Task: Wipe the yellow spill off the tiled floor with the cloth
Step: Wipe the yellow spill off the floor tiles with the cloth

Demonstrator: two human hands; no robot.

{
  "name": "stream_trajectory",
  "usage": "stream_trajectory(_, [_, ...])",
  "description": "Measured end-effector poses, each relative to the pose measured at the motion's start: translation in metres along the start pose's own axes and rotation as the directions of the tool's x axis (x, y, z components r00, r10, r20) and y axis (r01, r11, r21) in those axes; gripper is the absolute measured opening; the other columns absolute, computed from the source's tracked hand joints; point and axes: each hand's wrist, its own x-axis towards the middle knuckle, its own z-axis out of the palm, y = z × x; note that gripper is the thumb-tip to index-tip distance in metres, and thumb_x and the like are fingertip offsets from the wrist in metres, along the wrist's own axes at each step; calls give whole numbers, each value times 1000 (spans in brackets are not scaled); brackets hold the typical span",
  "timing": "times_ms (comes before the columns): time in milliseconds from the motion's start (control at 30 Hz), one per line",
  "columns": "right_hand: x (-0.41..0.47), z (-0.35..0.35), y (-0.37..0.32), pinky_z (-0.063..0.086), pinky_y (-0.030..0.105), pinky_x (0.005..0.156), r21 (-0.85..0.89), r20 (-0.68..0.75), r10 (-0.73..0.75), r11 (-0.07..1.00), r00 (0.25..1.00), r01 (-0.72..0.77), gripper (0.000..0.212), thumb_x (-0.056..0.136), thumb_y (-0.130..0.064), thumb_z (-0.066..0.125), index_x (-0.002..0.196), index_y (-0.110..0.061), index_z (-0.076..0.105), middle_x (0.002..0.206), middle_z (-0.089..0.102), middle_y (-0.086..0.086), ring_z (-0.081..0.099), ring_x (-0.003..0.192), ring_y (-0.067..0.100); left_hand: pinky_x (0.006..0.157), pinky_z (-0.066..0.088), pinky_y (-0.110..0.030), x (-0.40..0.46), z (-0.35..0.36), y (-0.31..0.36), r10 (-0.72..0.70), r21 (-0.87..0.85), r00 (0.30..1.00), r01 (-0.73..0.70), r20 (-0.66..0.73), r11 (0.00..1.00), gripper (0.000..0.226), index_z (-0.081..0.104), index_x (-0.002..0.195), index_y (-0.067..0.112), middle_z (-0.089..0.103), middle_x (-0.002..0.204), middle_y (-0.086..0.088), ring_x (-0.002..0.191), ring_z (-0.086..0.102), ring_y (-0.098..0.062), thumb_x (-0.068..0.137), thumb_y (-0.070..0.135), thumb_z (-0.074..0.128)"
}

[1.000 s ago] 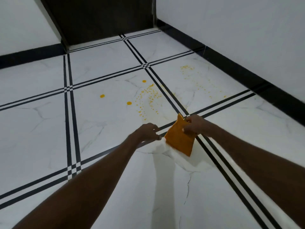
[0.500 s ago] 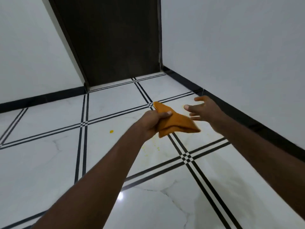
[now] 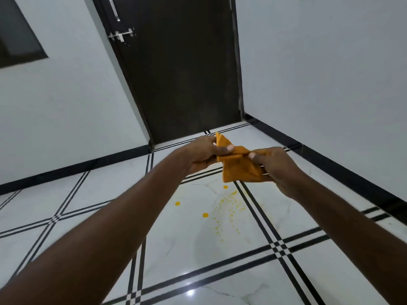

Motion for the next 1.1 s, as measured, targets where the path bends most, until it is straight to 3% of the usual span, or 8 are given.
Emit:
stream_trajectory(200, [65, 41, 21, 60, 57, 68, 334, -225, 310, 915, 924, -226, 17, 104, -13, 51, 102, -6, 67, 112, 68, 23, 70, 97, 44, 89, 61, -33, 43, -49, -49, -44, 87, 994, 53, -97, 995, 74, 51, 136, -4, 62, 135, -22, 110, 69, -29, 72, -2, 86])
stream_trajectory(367, [103, 58, 40, 55, 45, 64, 521, -243, 386, 826, 890, -216, 14, 107, -12, 47, 107, -7, 60, 108, 66, 14, 67, 93, 30, 84, 62, -36, 47, -78, -129, -287, 4, 958, 287, 13, 958, 99, 20, 157, 5, 45, 153, -21, 109, 70, -36, 81, 7, 83])
stream_trajectory(500, [128, 80, 51, 58, 37, 66, 393, -149, 357, 877, 922, -276, 24, 107, -18, 49, 121, -7, 65, 110, 72, 12, 70, 92, 23, 100, 56, -44, 70, -103, -154, -316, 416, 947, 264, 60, 870, 69, 61, 128, 0, 69, 123, -19, 110, 69, -30, 86, 54, 72])
stream_trajectory(633, [155, 105, 24, 59, 33, 59, 190, -110, 380, 915, 918, -356, 19, 105, -21, 54, 106, -10, 69, 94, 76, 10, 72, 80, 22, 113, 41, -44, 116, -142, -154, -137, 44, 949, 129, 285, 991, 70, 67, 119, 21, 64, 130, -4, 127, 56, -23, 69, 69, 77])
stream_trajectory(700, [162, 107, 17, 58, 28, 51, 136, -143, 410, 910, 901, -392, 18, 104, -20, 56, 102, -8, 70, 87, 75, 11, 70, 73, 21, 104, 47, -42, 132, -145, -156, -99, -213, 937, 178, 335, 961, 60, 63, 122, 17, 68, 120, -6, 112, 65, -23, 81, 60, 67])
stream_trajectory(800, [175, 102, 47, 58, 34, 67, -12, -285, 471, 869, 835, -494, 17, 104, -13, 55, 101, -2, 68, 92, 69, 16, 66, 78, 24, 97, 54, -45, 152, -141, -170, -133, -393, 950, 242, 284, 887, 51, 57, 137, 12, 68, 126, -12, 112, 68, -28, 94, 39, 65])
stream_trajectory(933, [178, 95, 107, 54, 32, 65, -12, -258, 613, 771, 747, -637, 12, 104, -8, 54, 98, -2, 62, 89, 63, 14, 60, 73, 21, 89, 60, -40, 175, -135, -199, -261, -304, 953, 298, 157, 905, 44, 65, 127, 6, 70, 122, -11, 110, 69, -28, 88, 21, 77])
stream_trajectory(1100, [173, 84, 169, 62, 25, 63, -83, -43, 650, 755, 759, -651, 6, 94, -2, 68, 97, 2, 65, 92, 70, 15, 68, 75, 18, 78, 62, -38, 195, -132, -246, -402, -149, 912, 410, 85, 900, 49, 62, 120, -9, 72, 116, -18, 98, 72, -28, 80, 8, 83])
